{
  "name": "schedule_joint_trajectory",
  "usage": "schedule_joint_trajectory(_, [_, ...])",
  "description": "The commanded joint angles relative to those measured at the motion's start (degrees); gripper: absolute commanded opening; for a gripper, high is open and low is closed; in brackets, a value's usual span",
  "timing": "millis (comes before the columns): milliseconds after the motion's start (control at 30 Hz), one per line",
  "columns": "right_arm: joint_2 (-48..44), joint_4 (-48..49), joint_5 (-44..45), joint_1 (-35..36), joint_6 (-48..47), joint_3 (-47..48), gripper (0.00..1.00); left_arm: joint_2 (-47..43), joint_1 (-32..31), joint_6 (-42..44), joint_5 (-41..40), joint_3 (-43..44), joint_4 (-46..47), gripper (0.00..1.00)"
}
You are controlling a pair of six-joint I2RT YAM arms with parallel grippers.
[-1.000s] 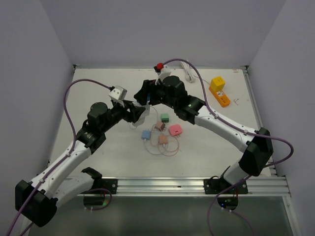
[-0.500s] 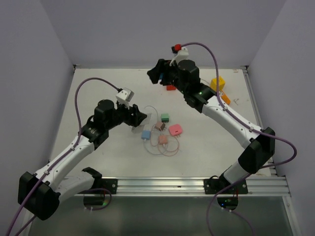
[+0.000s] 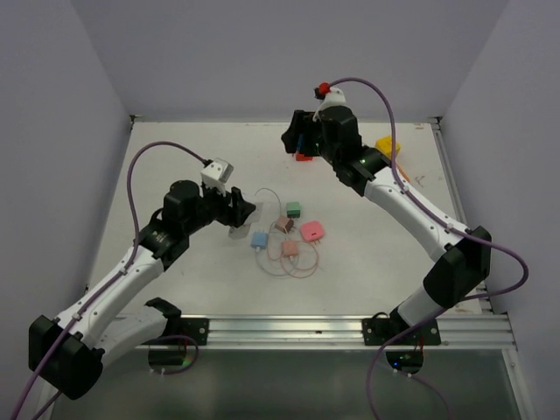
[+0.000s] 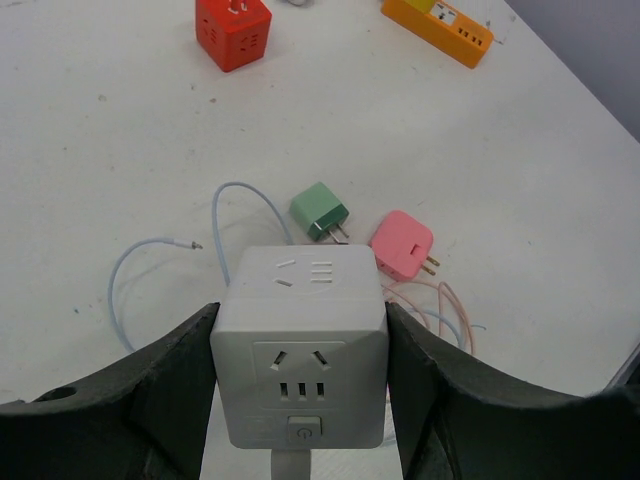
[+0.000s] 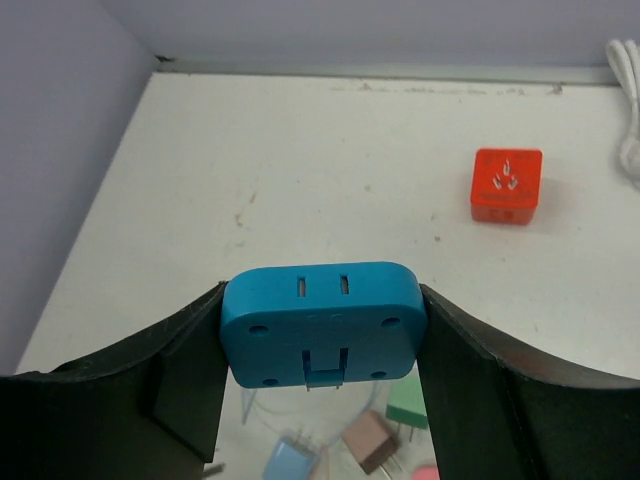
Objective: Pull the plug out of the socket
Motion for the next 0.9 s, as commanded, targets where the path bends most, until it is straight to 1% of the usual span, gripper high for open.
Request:
schedule_joint_trajectory(0, [2.03,-11.13,0.39,-0.97,-1.05,-3.42,0.05,-2.7,-0.07,-0.61,-6.05,0.21,2.2,0.0])
schedule_joint_trajectory(67, [2.82,-13.6,0.22,-1.67,-2.18,-5.88,0.06,-3.49,0.1,-1.14,-8.52,0.21,1.58,0.0])
schedule_joint_trajectory(200, [7.9,-20.54,-1.89,-3.08,-5.88,-8.0,0.09,-4.2,0.63,-2.63,-17.47,0.39,-0.17,0.0])
schedule_joint_trajectory(333, [12.04,-21.7,-2.68,-4.04,-7.11,-11.51,0.12,-5.08,1.68,-4.39,-20.05,0.13,-0.53,0.0])
schedule_joint_trajectory(433, [15.81,-21.7,-4.26,-4.4,-7.29,-11.17,0.16,-5.08,2.21,-4.83,-20.75,0.12,-0.44,0.0])
schedule_joint_trajectory(567, [21.18,-22.75,-4.88,-4.48,-7.81,-7.83,0.27,-4.99,2.65,-4.83,-20.49,0.13,-0.53,0.0])
schedule_joint_trajectory(700, [23.74,-23.28,-4.71,-4.48,-7.9,-5.11,0.45,-4.99,2.92,-4.74,-20.58,0.21,-0.53,0.0])
schedule_joint_trajectory(733, [23.74,-23.46,-4.62,-4.48,-7.99,-4.14,0.52,-4.99,3.0,-4.74,-20.49,0.21,-0.53,0.0])
schedule_joint_trajectory(800, [23.13,-23.46,-4.53,-4.48,-8.26,-3.52,0.6,-4.99,3.09,-4.83,-20.49,0.13,-0.62,0.0])
schedule_joint_trajectory(833, [22.86,-23.46,-4.53,-4.48,-8.52,-3.17,0.67,-5.17,3.18,-4.83,-20.58,0.21,-0.62,0.0])
schedule_joint_trajectory(867, [21.55,-22.85,-4.53,-4.48,-8.52,-3.17,0.71,-5.08,3.18,-4.92,-20.49,0.21,-0.62,0.0])
